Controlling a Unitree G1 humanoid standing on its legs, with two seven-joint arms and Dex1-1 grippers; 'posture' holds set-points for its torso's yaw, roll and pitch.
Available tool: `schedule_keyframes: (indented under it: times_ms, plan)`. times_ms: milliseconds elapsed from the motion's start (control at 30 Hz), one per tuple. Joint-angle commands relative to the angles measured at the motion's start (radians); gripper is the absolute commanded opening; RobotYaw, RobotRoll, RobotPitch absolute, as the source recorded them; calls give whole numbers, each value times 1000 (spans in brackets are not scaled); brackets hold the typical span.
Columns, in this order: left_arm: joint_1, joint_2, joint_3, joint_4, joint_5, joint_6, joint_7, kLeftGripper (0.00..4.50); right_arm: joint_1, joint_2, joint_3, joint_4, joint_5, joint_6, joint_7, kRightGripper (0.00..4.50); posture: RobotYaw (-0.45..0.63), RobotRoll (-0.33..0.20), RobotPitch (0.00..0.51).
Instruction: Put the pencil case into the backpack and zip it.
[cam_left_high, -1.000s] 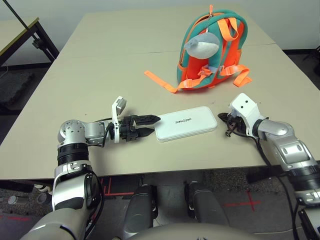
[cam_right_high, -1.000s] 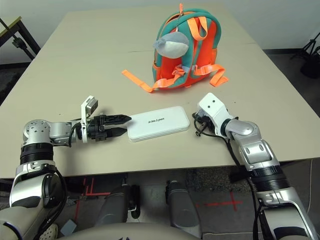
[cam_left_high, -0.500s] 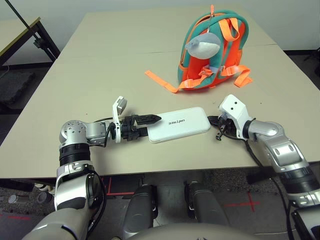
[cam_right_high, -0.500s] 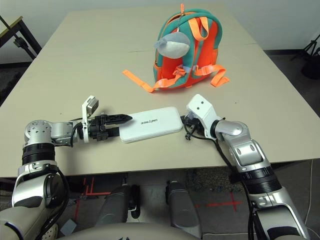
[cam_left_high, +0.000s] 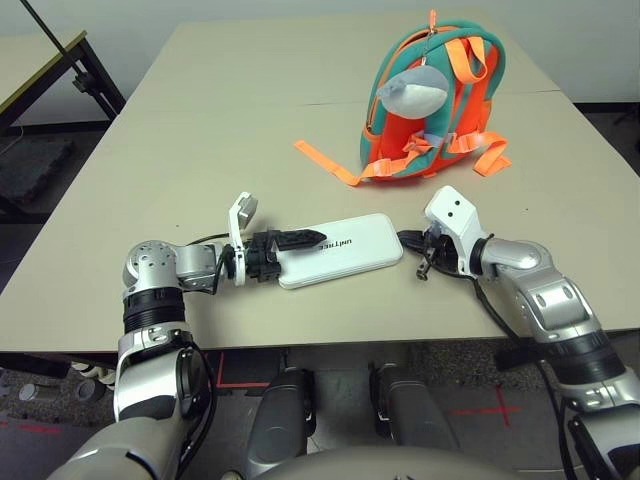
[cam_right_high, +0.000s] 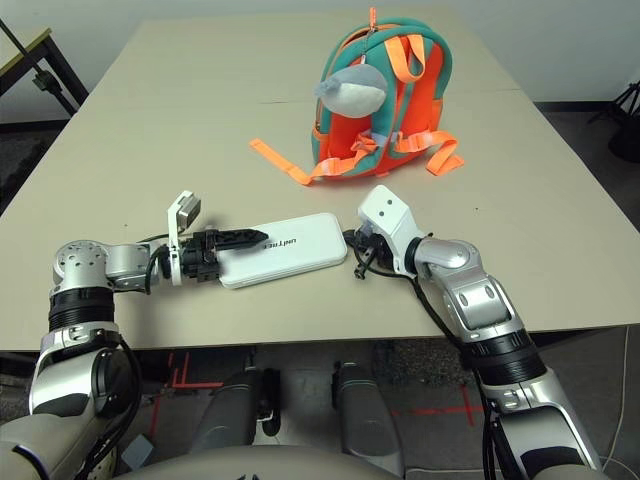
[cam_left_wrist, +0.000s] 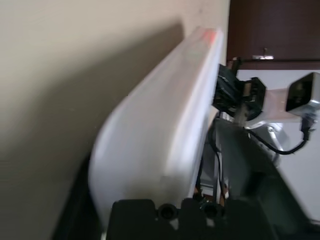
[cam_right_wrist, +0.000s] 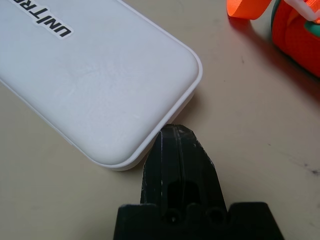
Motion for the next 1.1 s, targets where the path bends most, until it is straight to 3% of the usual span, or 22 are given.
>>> schedule_keyframes:
  times_ms: [33, 167, 300, 333, 500, 733, 933, 1100]
  plan:
    - [12, -9, 15, -3, 49, 2, 15, 2096, -6, 3, 26, 3, -3, -21, 6, 0, -151, 0, 135]
    - [-3, -17, 43, -28, 52, -41, -3, 1216, -10, 4, 30, 22, -19, -38, 0, 0, -151, 0, 135]
    - [-28, -17, 69, -31, 49, -62, -5, 1214, -19, 6, 32, 42, -30, -51, -5, 0, -146, 0, 132]
    - [-38, -13, 78, -35, 45, -70, -9, 1214, -23, 6, 32, 50, -35, -55, -7, 187, -143, 0, 132]
    - [-89, 22, 100, -58, 45, -131, -28, 1214, -39, 3, 33, 89, -54, -80, -18, 1658, -138, 0, 132]
    - [-190, 95, 124, -75, 26, -126, -28, 1214, -54, -19, 50, 148, -113, -116, -38, 4365, -131, 0, 134]
    - [-250, 196, 104, -89, 57, -177, -57, 1214, -88, -23, 17, 228, -167, -49, -143, 4500, -130, 0, 135]
    - [-292, 282, 67, -41, 119, -293, -104, 1214, -130, 15, -72, 279, -133, 36, -270, 4500, -118, 0, 134]
